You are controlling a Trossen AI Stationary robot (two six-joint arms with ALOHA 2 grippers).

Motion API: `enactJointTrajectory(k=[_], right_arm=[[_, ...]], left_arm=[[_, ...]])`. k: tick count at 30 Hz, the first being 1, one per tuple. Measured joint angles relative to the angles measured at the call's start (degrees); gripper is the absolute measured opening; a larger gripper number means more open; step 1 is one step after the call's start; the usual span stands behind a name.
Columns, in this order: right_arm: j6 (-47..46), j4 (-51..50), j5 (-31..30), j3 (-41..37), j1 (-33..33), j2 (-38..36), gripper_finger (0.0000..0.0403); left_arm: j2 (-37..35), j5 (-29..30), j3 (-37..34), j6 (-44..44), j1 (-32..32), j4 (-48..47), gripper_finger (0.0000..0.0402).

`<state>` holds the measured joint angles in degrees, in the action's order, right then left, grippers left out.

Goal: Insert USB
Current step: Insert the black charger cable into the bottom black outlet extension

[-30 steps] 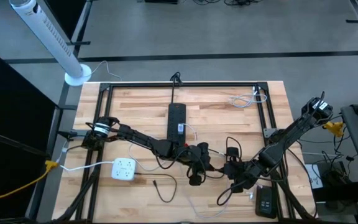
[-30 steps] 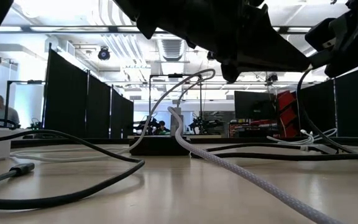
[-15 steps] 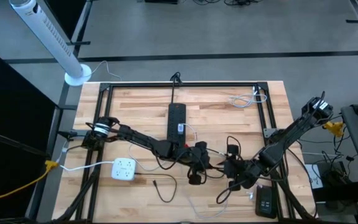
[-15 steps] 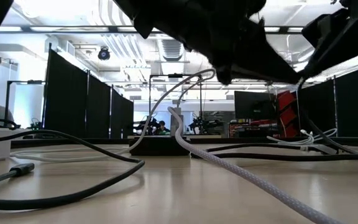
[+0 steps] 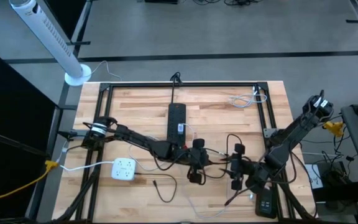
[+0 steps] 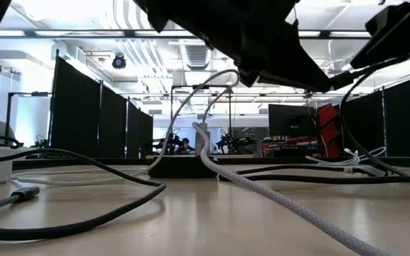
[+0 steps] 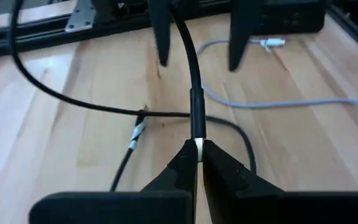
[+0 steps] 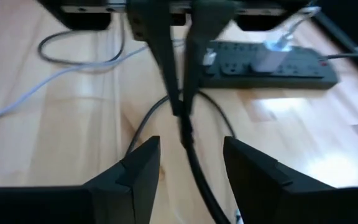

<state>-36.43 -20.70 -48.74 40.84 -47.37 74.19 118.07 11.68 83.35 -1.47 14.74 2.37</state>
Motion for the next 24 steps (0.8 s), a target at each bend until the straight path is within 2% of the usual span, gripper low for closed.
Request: enactJointTrajectory(k=[5,15,24], right_arm=[[-0.6,1.96,-4.92,-0.53,-1.46,0.02,0.016],[0.46,3.97,-5.49,-1.54,-1.49,0.02,0.0172],[9.08,18.23,-5.52,-6.51,-1.18,0.04,0.017]], left_arm=[[-1.2,2.19,0.0,-1.03,1.03,0.37,0.0002],[-1.76,4.33,0.0,-1.5,1.64,0.1,0.0002],[-1.93,4.46,0.0,-2.12,1.9,0.16,0.0002]])
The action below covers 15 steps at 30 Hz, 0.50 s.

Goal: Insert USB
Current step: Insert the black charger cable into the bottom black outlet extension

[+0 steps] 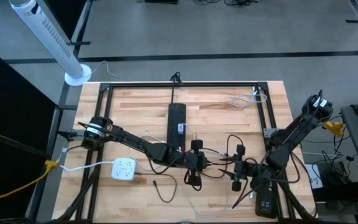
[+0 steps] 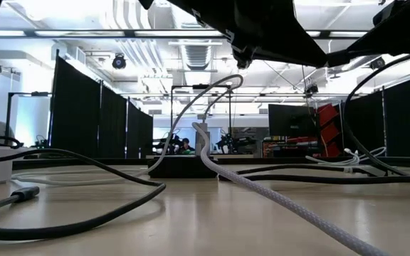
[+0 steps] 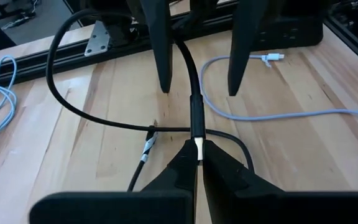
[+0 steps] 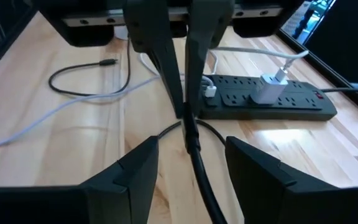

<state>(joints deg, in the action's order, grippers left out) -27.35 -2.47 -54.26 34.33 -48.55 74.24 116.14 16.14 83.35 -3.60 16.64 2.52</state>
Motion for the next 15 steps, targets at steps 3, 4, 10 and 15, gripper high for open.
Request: enactJointTrajectory(k=[3,4,10,15], right_arm=[[0.97,2.34,-0.17,-1.77,0.23,0.0,0.0168],[1.45,3.26,-0.41,-2.37,0.24,0.0,0.0168],[5.87,8.99,-1.43,-4.97,0.38,0.02,0.0167],[13.14,13.73,-1.45,-6.0,0.58,0.02,0.0166]], left_arm=[[0.0,0.05,0.0,-0.18,0.08,0.02,0.0002],[-0.01,0.05,0.0,-0.21,0.09,0.02,0.0002],[-0.02,0.05,0.0,-0.22,0.09,0.44,0.0002],[-0.04,0.05,0.0,-0.22,0.09,0.44,0.0002]])
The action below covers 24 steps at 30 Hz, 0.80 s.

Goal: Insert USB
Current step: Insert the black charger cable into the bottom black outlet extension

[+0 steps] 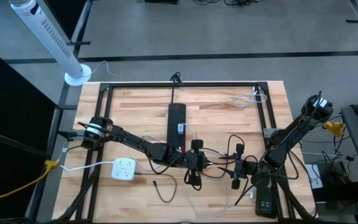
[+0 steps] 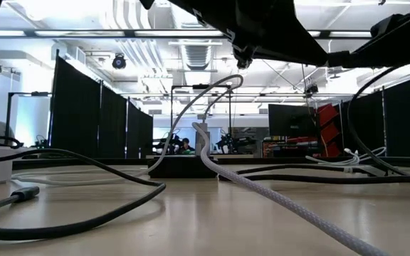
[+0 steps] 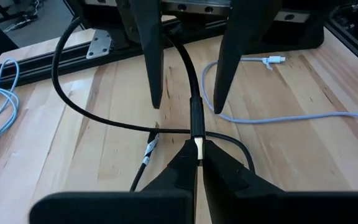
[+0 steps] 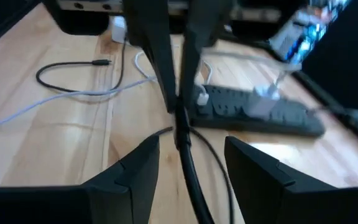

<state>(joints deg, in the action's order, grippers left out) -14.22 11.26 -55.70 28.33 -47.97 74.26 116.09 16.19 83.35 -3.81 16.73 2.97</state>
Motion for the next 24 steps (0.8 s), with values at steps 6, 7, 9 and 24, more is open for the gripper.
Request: enactJointTrajectory(k=[6,7,9,24], right_arm=[[18.09,1.73,-1.58,5.69,-1.86,-1.04,0.0154],[20.2,1.49,-2.17,6.88,-2.57,-1.44,0.0152],[23.17,1.23,-3.09,8.84,-4.21,-2.31,0.0147],[-8.81,-14.73,4.17,10.09,-7.51,2.79,0.0107]], left_arm=[[0.0,2.85,0.0,-0.11,0.02,-1.75,0.0002],[0.0,3.94,0.0,-0.18,0.02,-2.42,0.0002],[0.0,6.27,0.0,-0.23,0.05,-3.83,0.0002],[-6.08,15.23,0.0,-6.76,5.41,-2.71,0.0002]])
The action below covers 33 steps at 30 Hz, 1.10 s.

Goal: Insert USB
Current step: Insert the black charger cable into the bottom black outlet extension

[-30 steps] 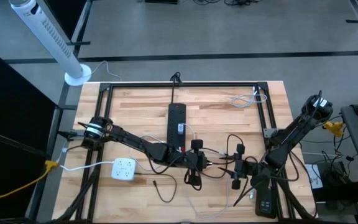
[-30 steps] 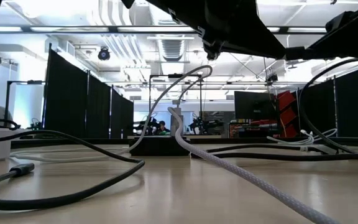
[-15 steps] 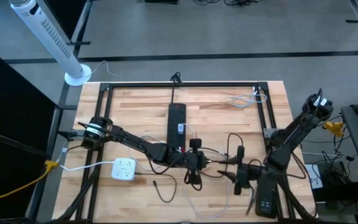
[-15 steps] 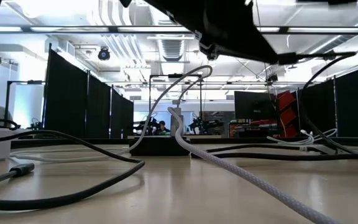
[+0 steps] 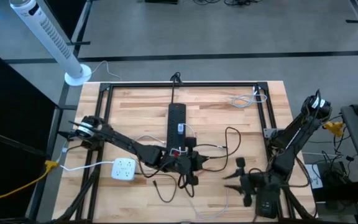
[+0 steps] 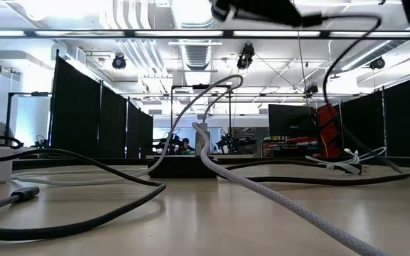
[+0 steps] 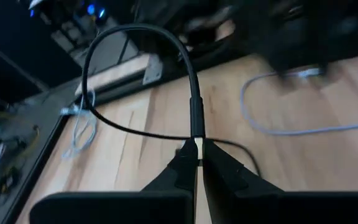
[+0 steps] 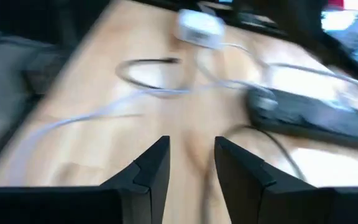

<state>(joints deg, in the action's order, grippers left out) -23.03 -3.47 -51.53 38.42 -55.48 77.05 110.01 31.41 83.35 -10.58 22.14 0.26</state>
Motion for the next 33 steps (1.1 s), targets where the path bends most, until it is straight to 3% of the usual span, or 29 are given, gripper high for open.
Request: enactJointTrajectory(k=[6,10,16,19,24,29,33], right_arm=[[-4.61,-0.25,-7.64,-2.5,1.16,1.93,0.0097],[-0.96,7.56,-9.02,-4.01,2.69,1.93,0.0114],[22.6,31.03,-1.39,-5.37,4.73,1.93,0.0178],[30.08,38.15,0.46,-5.36,5.7,1.9,0.0199],[31.59,39.4,0.88,-5.33,8.17,1.9,0.0207],[33.03,42.83,6.82,-5.33,10.16,1.9,0.0198],[34.47,43.18,7.02,-5.31,10.61,1.9,0.019]], left_arm=[[-2.0,-2.03,0.0,-2.66,3.74,0.3,0.0002],[-3.42,-2.07,0.0,-2.74,5.22,0.25,0.0001],[-4.17,-2.09,-0.26,-0.21,6.0,-1.8,0.0001],[-4.17,-2.07,-0.7,0.65,5.98,-1.91,0.0001],[-4.17,-2.0,-0.79,0.76,5.95,-1.87,0.0001],[-4.14,-2.0,-0.79,0.79,5.95,-1.85,0.0001],[-4.1,-2.0,-0.79,1.03,5.95,-1.84,0.0001]])
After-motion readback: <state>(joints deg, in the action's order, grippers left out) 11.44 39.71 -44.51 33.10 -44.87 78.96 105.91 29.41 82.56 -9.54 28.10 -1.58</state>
